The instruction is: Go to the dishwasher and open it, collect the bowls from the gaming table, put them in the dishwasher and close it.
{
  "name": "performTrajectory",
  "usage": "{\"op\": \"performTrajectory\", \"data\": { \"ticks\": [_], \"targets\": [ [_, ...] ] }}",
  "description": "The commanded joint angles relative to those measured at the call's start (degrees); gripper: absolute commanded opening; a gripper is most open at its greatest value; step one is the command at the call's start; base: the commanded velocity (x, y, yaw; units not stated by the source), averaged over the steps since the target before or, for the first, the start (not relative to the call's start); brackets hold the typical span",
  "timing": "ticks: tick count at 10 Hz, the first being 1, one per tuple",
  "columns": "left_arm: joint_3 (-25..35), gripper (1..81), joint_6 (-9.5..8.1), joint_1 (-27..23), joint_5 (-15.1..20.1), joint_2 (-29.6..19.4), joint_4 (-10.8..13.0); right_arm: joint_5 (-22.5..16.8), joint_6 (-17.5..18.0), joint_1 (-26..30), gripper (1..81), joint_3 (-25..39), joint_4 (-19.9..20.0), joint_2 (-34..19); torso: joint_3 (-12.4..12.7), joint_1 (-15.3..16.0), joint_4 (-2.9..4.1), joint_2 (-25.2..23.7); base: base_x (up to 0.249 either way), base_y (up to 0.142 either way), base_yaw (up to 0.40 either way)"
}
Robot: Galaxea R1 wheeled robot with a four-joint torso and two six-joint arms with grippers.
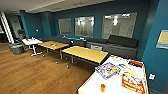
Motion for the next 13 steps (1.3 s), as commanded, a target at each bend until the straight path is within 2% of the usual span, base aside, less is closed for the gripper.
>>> {"op": "performTrajectory", "data": {
  "ticks": [1, 7, 11, 13],
  "targets": [
    [-0.2, 81.1, 0.16, -3.32, 2.58, -0.17, -0.27, -2.63, -0.2, 2.86, 81.1, -0.05, 0.09, 0.13, 0.0, 0.0, 0.0, 0.0, 0.112, 0.12, 0.0],
    [-0.2, 81.1, 0.16, -3.32, 2.67, -0.09, -0.27, -2.55, -0.2, 2.77, 81.1, -0.14, 0.09, 0.13, 0.0, -0.02, 0.0, -0.02, 0.112, 0.119, 0.0],
    [-0.2, 81.1, 0.07, -3.32, 2.67, -0.09, -0.36, -2.55, -0.2, 2.86, 81.1, -0.05, 0.09, 0.13, 0.0, -0.06, 0.0, -0.02, 0.114, 0.079, 0.0],
    [-0.2, 81.1, -0.02, -3.32, 2.67, -0.17, -0.27, -2.63, -0.2, 2.86, 81.1, -0.05, 0.09, 0.13, -0.02, 0.0, 0.0, 0.02, 0.054, 0.0, 0.0]
  ]
}}
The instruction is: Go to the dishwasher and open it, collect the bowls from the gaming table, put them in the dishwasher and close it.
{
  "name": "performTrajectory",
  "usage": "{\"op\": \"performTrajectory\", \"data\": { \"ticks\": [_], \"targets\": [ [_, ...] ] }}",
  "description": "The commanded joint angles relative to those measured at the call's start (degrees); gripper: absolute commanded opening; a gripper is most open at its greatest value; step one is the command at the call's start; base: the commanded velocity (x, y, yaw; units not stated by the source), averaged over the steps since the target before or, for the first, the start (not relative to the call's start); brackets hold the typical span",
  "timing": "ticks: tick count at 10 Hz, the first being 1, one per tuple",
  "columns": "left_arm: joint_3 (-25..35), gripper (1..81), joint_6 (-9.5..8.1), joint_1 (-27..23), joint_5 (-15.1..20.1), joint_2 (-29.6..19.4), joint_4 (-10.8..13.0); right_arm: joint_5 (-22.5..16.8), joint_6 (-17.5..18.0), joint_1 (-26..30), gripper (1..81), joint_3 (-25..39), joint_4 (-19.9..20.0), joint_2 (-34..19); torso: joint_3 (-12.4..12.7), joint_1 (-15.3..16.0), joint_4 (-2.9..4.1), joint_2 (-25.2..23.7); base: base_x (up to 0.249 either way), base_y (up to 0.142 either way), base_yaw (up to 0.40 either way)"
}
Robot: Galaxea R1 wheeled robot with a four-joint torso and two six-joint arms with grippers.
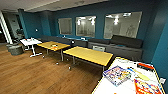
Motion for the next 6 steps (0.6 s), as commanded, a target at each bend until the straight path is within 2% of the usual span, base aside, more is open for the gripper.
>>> {"op": "performTrajectory", "data": {
  "ticks": [1, 6],
  "targets": [
    [-0.09, 81.1, 0.0, -2.47, 2.89, 0.44, -0.27, -2.74, -0.2, 2.16, 81.1, 0.0, 0.09, -0.23, 0.0, 0.0, 0.0, 0.0, 0.0, 0.0, 0.0],
    [-0.09, 81.1, 0.08, -2.47, 2.98, 0.44, 0.35, -2.74, -0.2, 2.07, 81.1, 0.0, 0.09, -0.23, 0.0, -0.05, 0.0, 0.0, 0.0, 0.0, 0.0]
  ]
}}
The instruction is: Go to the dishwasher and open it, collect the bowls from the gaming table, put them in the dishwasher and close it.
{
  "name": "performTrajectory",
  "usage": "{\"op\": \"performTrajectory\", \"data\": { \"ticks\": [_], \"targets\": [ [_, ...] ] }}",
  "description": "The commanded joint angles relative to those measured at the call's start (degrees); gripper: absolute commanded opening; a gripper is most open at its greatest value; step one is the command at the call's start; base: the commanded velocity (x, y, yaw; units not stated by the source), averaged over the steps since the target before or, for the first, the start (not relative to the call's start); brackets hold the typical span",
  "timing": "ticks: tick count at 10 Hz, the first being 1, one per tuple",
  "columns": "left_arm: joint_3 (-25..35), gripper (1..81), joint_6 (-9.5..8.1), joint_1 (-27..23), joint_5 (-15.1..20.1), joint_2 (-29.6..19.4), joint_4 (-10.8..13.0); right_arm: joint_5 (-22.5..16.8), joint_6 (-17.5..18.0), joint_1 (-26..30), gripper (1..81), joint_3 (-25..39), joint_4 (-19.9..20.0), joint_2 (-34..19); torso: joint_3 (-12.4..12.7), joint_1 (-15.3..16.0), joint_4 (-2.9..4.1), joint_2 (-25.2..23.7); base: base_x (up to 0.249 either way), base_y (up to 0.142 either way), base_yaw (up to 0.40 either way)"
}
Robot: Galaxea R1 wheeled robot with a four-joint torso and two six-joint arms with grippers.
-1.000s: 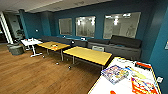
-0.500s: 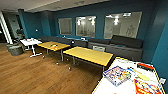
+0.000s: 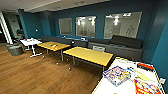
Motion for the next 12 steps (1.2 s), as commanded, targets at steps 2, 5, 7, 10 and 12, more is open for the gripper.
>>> {"op": "performTrajectory", "data": {
  "ticks": [2, 5, 7, 10, 12],
  "targets": [
    [-0.2, 81.1, 0.2, -3.28, 2.74, -0.09, 0.49, -2.62, -0.2, 2.79, 81.1, 0.13, 0.09, 0.21, 0.0, 0.0, 0.0, 0.0, 0.0, 0.0, 0.0],
    [-0.2, 81.1, 0.2, -3.28, 2.65, -0.26, 0.5, -2.62, -0.2, 2.87, 81.1, 0.21, 0.09, 0.21, 0.0, 0.0, 0.0, 0.0, 0.0, 0.0, -0.119],
    [-0.2, 81.1, 0.2, -3.28, 2.74, -0.26, 0.5, -2.62, -0.11, 2.87, 81.1, 0.13, 0.26, 0.3, 0.0, -0.02, 0.0, 0.0, 0.0, 0.0, -0.334],
    [-0.2, 81.1, 0.2, -3.28, 2.74, -0.26, 0.5, -2.62, -0.03, 2.79, 81.1, 0.3, 0.35, 0.48, 0.0, -0.02, 0.0, -0.02, 0.0, 0.0, -0.349],
    [-0.2, 81.1, 0.2, -3.28, 2.74, -0.26, 0.32, -2.62, -0.11, 3.14, 81.1, 0.3, 0.44, 0.39, 0.0, -0.02, 0.0, -0.02, 0.0, 0.0, -0.356]
  ]
}}
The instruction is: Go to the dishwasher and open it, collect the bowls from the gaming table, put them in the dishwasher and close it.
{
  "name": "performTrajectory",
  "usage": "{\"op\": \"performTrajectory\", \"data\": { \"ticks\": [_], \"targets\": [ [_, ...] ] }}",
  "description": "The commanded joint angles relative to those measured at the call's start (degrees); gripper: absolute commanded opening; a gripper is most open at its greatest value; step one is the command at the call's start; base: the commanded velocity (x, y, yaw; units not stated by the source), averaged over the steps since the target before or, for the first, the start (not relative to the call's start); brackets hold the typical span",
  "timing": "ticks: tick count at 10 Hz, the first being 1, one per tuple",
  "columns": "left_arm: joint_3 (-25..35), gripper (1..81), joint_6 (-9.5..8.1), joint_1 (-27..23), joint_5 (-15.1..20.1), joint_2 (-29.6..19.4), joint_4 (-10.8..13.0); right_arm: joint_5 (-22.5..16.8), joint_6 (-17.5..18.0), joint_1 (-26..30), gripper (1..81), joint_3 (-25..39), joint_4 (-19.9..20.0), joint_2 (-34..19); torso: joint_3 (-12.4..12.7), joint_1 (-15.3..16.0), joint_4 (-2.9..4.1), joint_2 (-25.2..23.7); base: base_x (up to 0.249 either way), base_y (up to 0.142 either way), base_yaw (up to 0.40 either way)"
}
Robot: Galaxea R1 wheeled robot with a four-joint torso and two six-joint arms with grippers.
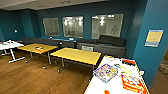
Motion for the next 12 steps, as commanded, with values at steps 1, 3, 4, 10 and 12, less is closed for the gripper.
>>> {"op": "performTrajectory", "data": {
  "ticks": [1, 3, 4, 10, 12],
  "targets": [
    [-0.17, 81.1, 0.17, -2.99, 2.74, 0.04, 0.18, -2.62, -0.05, 3.24, 81.1, 0.02, 0.4, 0.04, 0.0, 0.0, 0.0, 0.0, 0.0, 0.0, -0.356],
    [-0.17, 81.1, 0.17, -2.99, 2.74, 0.04, 0.18, -2.62, -0.05, 2.98, 81.1, 0.02, 0.4, 0.04, 0.0, 0.0, 0.0, 0.0, 0.0, 0.0, -0.359],
    [-0.17, 81.1, 0.17, -2.99, 2.74, 0.04, 0.18, -2.62, -0.05, 2.97, 81.1, 0.19, 0.31, 0.04, 0.0, 0.0, 0.0, 0.0, 0.0, 0.0, -0.36],
    [-0.17, 81.1, 0.08, -2.99, 2.91, 0.13, 0.01, -2.62, -0.31, 3.15, 81.1, 0.19, 0.05, -0.39, 0.0, -0.02, 0.0, 0.0, 0.0, 0.0, -0.079],
    [-0.17, 81.1, 0.0, -2.99, 3.09, 0.31, -0.25, -2.36, -0.31, 2.8, 81.1, 0.72, 0.14, -0.66, 0.0, -0.02, 0.0, 0.0, 0.0, 0.0, 0.0]
  ]
}}
